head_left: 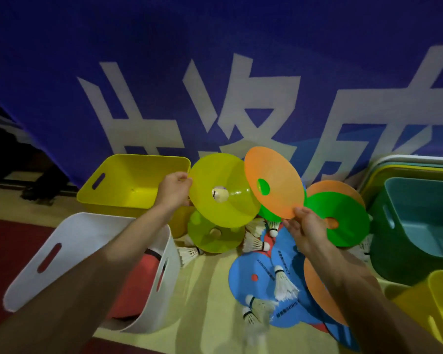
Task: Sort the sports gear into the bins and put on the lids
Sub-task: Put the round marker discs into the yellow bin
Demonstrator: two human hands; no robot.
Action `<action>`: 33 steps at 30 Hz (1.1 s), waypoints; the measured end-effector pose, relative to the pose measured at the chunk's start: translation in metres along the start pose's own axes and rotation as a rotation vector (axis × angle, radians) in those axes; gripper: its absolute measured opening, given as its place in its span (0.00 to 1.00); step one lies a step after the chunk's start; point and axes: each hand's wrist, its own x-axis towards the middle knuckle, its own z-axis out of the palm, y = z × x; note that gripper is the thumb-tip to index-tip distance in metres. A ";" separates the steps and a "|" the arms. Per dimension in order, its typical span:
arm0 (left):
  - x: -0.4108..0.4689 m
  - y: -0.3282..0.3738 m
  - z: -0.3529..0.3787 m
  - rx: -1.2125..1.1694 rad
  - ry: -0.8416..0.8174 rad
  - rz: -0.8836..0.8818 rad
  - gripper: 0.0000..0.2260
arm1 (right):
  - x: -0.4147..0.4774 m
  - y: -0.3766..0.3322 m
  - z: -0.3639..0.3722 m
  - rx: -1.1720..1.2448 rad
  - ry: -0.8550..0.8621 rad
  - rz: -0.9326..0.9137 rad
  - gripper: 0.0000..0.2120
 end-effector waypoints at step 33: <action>0.181 -0.161 -0.153 -0.107 -0.200 -0.362 0.19 | -0.003 0.108 0.270 -0.397 -0.028 -0.098 0.09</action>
